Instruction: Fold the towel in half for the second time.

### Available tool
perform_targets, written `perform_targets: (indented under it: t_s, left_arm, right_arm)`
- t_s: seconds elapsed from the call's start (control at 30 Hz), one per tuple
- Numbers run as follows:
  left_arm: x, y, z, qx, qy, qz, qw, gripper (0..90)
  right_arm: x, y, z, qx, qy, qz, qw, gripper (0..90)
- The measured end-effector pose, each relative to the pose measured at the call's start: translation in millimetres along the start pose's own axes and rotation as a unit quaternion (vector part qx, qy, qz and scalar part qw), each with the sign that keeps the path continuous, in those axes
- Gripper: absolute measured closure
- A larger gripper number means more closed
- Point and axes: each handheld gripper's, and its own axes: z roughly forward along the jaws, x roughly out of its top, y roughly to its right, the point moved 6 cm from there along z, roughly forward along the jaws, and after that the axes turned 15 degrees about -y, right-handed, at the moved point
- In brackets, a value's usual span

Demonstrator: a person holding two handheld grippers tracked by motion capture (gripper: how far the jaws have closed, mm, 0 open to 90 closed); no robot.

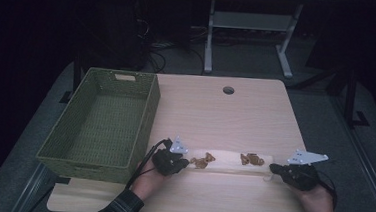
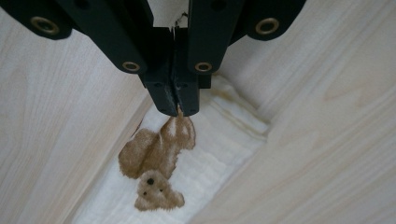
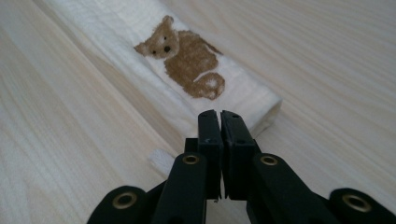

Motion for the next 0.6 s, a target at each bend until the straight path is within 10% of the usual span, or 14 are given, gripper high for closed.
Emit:
perform_targets:
  t_s: [0.6]
  left_arm:
    - [42.7,-5.8,-13.4,-0.035,0.049,0.035,0.9976,47.6]
  right_arm:
    - [23.2,14.3,-9.0,0.005,0.023,0.031,0.9992,59.1]
